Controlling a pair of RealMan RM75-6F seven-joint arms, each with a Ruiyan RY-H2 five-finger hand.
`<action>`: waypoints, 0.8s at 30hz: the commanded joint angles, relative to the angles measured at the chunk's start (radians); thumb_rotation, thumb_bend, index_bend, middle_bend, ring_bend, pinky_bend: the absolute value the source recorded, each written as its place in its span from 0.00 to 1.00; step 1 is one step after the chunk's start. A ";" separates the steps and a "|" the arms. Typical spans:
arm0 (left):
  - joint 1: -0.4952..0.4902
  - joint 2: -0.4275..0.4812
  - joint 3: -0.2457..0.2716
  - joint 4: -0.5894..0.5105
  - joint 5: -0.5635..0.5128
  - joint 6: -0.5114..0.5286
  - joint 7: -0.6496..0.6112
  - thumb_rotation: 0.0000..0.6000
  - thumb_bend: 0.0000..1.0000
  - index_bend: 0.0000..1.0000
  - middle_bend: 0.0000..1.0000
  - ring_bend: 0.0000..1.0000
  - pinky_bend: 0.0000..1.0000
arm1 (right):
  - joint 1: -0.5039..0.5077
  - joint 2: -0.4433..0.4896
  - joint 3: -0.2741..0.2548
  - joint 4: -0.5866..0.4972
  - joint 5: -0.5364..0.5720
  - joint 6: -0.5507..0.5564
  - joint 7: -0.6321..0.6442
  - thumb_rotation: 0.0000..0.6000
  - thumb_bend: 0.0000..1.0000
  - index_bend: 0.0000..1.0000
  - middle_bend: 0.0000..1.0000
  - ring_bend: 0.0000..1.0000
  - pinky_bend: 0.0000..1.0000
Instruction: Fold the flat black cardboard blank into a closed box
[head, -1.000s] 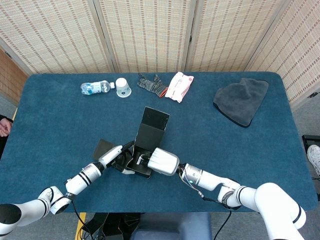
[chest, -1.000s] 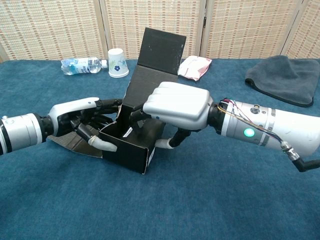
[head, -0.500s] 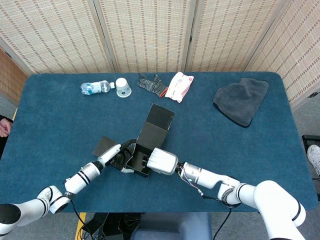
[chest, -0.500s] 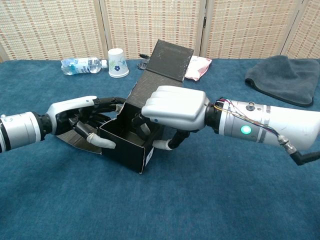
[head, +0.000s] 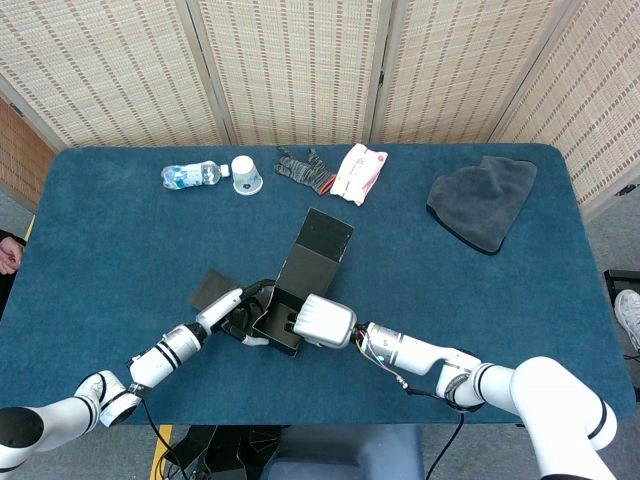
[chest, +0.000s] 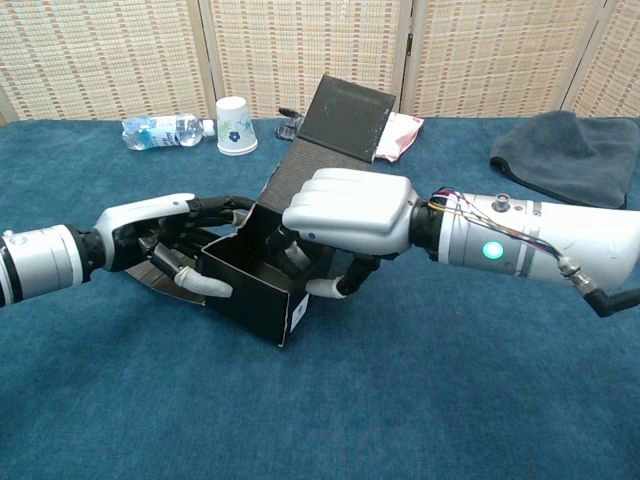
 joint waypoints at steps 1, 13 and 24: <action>-0.001 0.001 0.000 0.001 0.000 0.000 -0.003 1.00 0.07 0.10 0.17 0.47 0.65 | 0.005 0.006 -0.004 -0.006 -0.002 -0.007 0.004 1.00 0.37 0.67 0.64 0.79 0.98; -0.002 0.002 -0.004 -0.003 -0.001 0.005 -0.001 1.00 0.07 0.10 0.17 0.47 0.65 | -0.022 0.041 0.018 -0.054 0.026 0.026 -0.036 1.00 0.25 0.32 0.34 0.78 0.98; 0.029 -0.007 -0.031 -0.033 -0.051 0.007 0.105 1.00 0.07 0.10 0.17 0.47 0.65 | -0.125 0.129 0.052 -0.215 0.110 0.103 -0.083 1.00 0.20 0.04 0.17 0.75 0.98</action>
